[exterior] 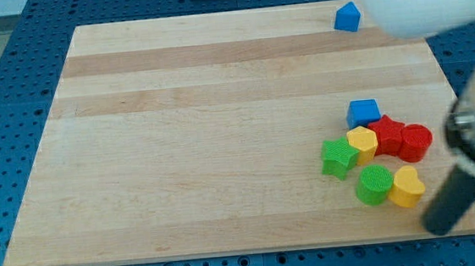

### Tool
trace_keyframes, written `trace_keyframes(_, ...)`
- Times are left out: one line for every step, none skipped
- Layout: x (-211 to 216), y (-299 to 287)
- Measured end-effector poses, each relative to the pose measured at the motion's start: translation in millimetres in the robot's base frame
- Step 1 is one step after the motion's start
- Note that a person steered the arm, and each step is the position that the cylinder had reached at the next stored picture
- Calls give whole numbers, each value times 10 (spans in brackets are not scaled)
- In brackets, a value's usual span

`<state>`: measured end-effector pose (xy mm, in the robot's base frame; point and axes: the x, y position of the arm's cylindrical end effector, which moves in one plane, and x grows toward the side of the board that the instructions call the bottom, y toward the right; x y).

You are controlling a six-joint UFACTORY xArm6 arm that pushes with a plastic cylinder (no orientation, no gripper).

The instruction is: Place the red circle at the bottom of the blue triangle

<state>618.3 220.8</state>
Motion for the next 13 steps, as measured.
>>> trace_keyframes(-258, 214)
trace_keyframes(-1012, 214)
trace_keyframes(-1695, 124)
trace_keyframes(-1897, -5)
trace_keyframes(-1449, 105)
trace_keyframes(-739, 198)
trace_keyframes(-590, 36)
trace_keyframes(-1211, -15)
trace_keyframes(-1809, -16)
trace_keyframes(-2008, -47)
trace_keyframes(-1859, -48)
trace_keyframes(-2133, -94)
trace_keyframes(-2315, -94)
